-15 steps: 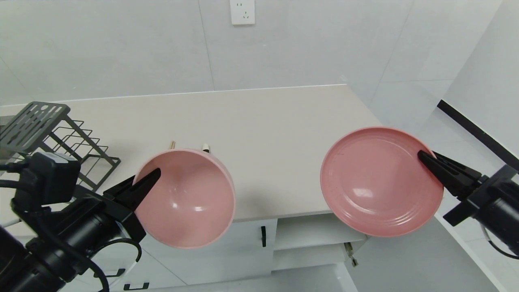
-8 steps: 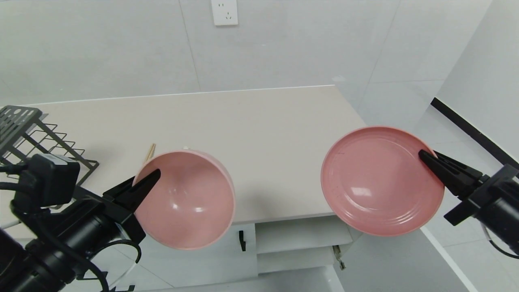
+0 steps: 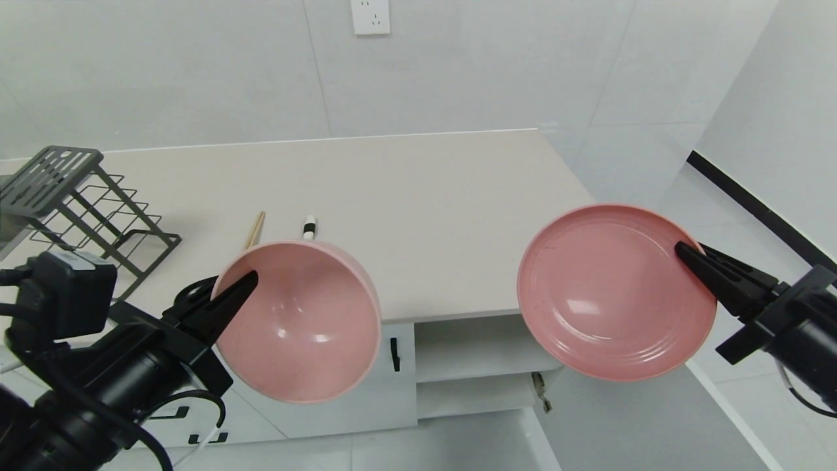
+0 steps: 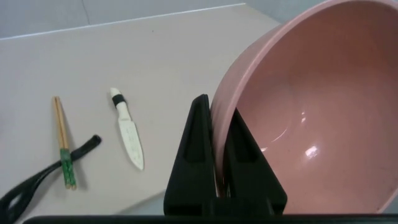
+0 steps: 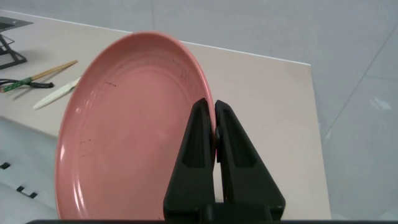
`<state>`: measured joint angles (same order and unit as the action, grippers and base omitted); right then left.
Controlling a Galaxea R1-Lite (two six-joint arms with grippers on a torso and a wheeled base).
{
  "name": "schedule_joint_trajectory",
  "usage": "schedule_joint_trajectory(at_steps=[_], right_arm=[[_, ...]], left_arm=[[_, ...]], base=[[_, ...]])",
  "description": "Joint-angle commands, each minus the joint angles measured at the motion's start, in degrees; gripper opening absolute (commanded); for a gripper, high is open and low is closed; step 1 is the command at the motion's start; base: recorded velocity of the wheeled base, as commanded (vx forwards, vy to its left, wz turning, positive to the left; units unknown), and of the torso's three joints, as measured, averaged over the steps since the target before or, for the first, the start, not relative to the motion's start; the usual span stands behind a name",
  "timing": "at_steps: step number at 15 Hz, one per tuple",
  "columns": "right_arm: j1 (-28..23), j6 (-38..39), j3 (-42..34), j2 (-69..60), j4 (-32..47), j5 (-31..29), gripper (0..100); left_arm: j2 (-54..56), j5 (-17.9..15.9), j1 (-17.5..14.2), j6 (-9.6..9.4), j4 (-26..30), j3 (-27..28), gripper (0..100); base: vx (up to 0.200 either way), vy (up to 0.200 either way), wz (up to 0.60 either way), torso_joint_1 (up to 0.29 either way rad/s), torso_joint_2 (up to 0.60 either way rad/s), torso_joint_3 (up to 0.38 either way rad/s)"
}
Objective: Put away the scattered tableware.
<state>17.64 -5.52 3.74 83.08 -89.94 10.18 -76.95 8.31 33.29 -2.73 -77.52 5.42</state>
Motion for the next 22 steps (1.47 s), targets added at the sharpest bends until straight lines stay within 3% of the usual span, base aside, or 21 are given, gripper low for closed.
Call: schedule_joint_trajectory(at_steps=[1, 3, 9, 22], right_arm=[[0.03, -0.01, 0.04, -0.02, -0.06, 0.02, 0], [0.03, -0.01, 0.04, -0.02, -0.06, 0.02, 0], [0.38, -0.1, -0.05, 0.33, -0.06, 0.02, 0], [0.47, -0.1, -0.14, 0.33, -0.06, 0.02, 0]], left_arm=[[-0.22, 0.04, 0.02, 0.01, -0.18, -0.33, 0], [-0.22, -0.05, 0.02, 0.01, -0.09, -0.33, 0], [-1.1, -0.05, 0.02, 0.01, 0.0, -0.5, 0], [-1.45, -0.23, 0.02, -0.08, -0.26, -1.03, 0]], base=[[-0.2, 0.0, 0.0, 0.002, 0.0, 0.002], [-0.2, 0.0, 0.0, 0.002, 0.0, -0.002], [0.0, 0.0, 0.0, -0.131, 0.27, 0.132], [0.0, 0.0, 0.0, -0.264, 0.51, 0.248]])
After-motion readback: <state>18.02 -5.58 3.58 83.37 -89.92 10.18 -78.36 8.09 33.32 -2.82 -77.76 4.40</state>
